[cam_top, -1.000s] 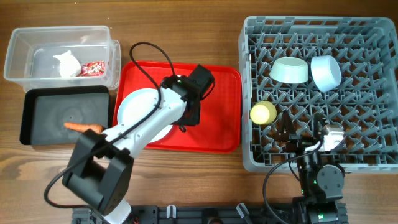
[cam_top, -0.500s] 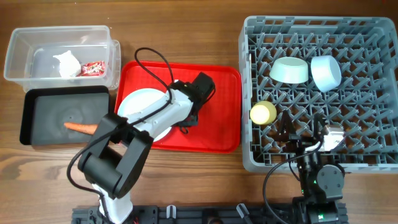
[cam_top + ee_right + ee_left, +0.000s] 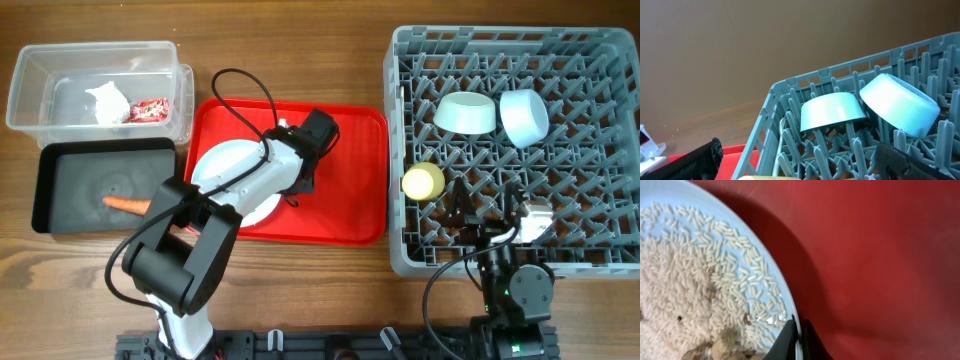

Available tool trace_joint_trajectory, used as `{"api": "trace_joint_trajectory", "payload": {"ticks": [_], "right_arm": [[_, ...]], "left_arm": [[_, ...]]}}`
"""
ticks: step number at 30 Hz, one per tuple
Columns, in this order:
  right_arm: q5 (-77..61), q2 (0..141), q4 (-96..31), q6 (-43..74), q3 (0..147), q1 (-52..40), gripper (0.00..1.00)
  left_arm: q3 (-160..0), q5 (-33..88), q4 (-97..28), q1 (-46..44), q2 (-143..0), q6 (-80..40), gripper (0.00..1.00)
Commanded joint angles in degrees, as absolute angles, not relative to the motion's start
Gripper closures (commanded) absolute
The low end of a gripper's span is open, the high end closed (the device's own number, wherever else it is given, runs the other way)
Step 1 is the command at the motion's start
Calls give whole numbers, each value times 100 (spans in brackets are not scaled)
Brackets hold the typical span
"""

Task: Sort waste into correct bins and load items into the dishwasher rack
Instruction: 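Grasp the rim of the food plate with the left gripper and lift, then tilt the plate over the black tray to dump the food scraps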

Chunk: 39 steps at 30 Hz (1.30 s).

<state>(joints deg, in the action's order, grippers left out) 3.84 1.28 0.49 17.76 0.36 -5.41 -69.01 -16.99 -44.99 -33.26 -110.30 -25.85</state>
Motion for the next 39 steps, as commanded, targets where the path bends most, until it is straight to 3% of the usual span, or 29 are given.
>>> {"api": "trace_joint_trajectory", "payload": {"ticks": [1,10,22,39], "right_arm": [[287,102,75,1820,30,-528,0],[287,102,75,1820,30,-528,0],[287,102,75,1820,30,-528,0],[287,102,75,1820,30,-528,0]], "left_arm": [[-7393,-2027,-5061,-3326,-10860,-2272,96],[-9032,-2073,-6665,-3326,-10602,-2257,96],[-9166,-2204,-7520,-3116,-10455,-1837,96],[-9135,884,-7889,-148,-10005,-556,96]]}}
